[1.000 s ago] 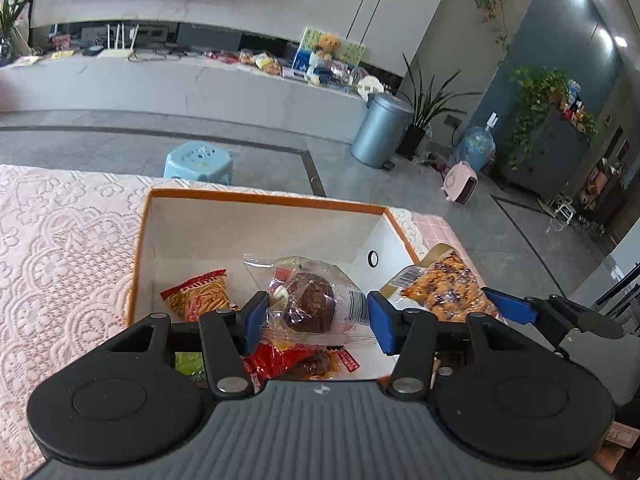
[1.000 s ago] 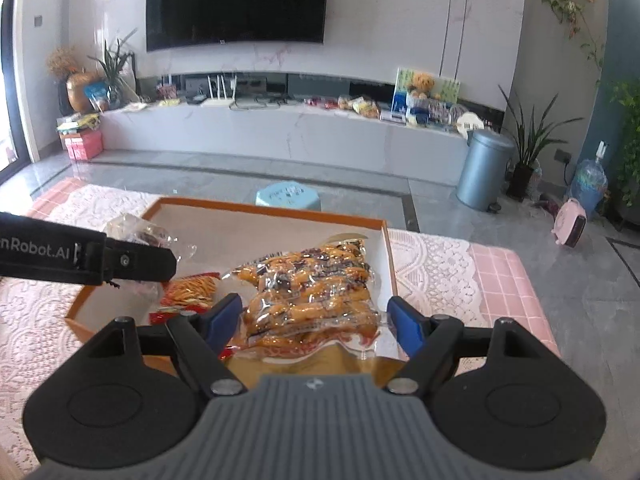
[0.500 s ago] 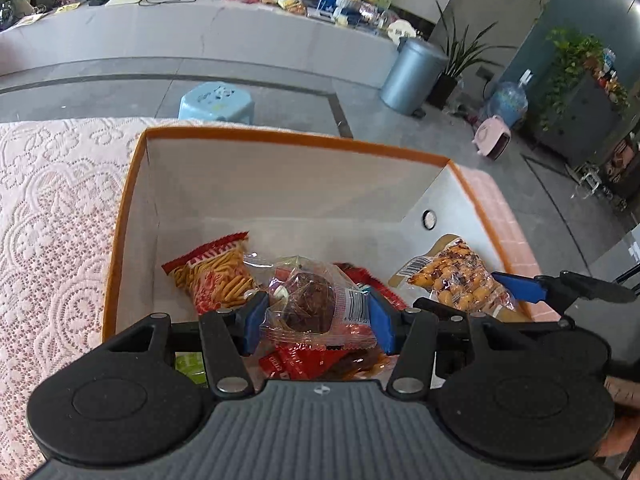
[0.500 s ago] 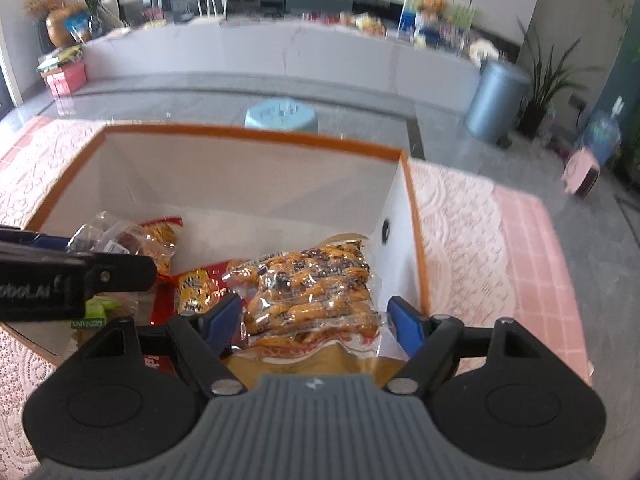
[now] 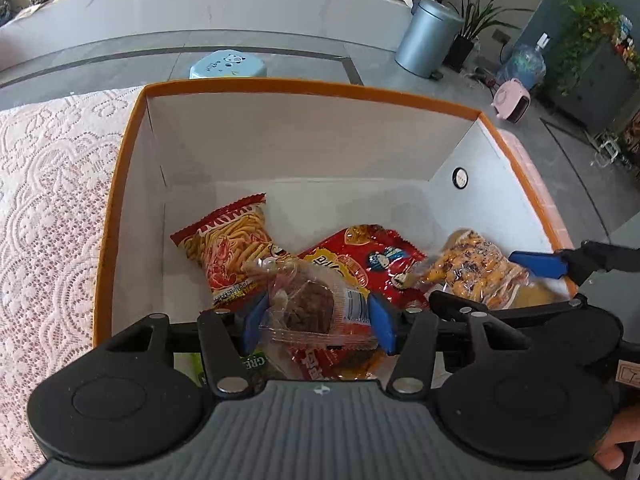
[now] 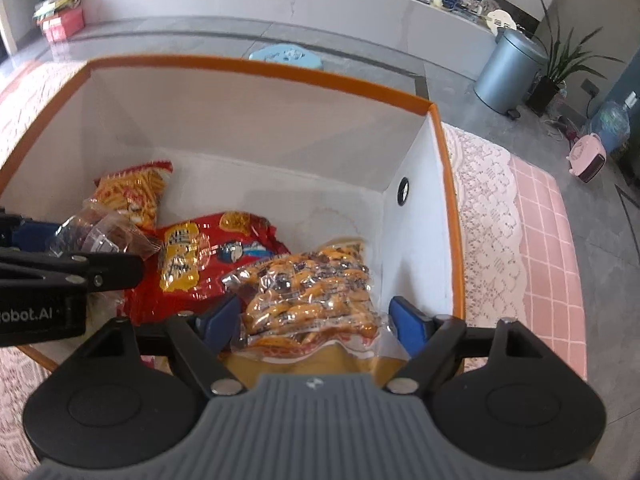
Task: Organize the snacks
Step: 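Open both tools to drop the two bags into the box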
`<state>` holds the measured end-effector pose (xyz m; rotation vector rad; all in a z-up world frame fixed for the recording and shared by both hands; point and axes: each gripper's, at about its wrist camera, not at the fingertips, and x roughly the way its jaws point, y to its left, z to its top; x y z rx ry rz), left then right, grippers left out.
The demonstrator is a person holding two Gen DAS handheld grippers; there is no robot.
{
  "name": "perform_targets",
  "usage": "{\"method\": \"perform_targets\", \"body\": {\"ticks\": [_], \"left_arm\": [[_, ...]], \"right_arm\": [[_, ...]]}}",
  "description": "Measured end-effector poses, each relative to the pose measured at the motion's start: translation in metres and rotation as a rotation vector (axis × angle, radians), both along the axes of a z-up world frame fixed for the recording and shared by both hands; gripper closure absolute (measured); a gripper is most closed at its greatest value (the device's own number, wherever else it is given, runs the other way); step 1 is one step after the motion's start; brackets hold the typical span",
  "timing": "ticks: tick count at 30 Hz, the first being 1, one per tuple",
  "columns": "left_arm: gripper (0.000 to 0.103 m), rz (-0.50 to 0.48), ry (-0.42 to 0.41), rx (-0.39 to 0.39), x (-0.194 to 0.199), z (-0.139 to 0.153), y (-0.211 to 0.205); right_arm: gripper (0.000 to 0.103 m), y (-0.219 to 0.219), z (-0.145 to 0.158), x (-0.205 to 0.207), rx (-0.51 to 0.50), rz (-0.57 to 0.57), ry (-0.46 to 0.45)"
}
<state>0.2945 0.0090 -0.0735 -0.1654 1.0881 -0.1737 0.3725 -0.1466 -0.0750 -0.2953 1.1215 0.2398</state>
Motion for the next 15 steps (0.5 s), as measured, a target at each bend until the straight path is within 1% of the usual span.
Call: {"method": "perform_targets", "body": {"ticks": [2,5,8,12,15], "left_arm": [[0.041,-0.003,0.0,0.017,-0.001,-0.001,-0.001],[0.038,-0.012,0.007,0.04,-0.002,-0.004,-0.003],[0.031,-0.016,0.013,0.041,-0.003,-0.008,-0.003],[0.025,-0.023,-0.002,0.061,-0.008,-0.009,-0.005],[0.023,-0.012,-0.015,0.061,-0.013,-0.005,-0.002]], "right_arm": [[0.023,0.003,-0.002,-0.001,-0.03,0.016,0.007],[0.022,0.007,-0.004,-0.001,-0.063,0.036,0.018],[0.022,0.009,-0.006,0.0,-0.086,0.046,0.034],[0.021,0.011,-0.005,0.002,-0.107,0.048,0.057],[0.02,0.012,-0.002,0.003,-0.118,0.046,0.06]]}}
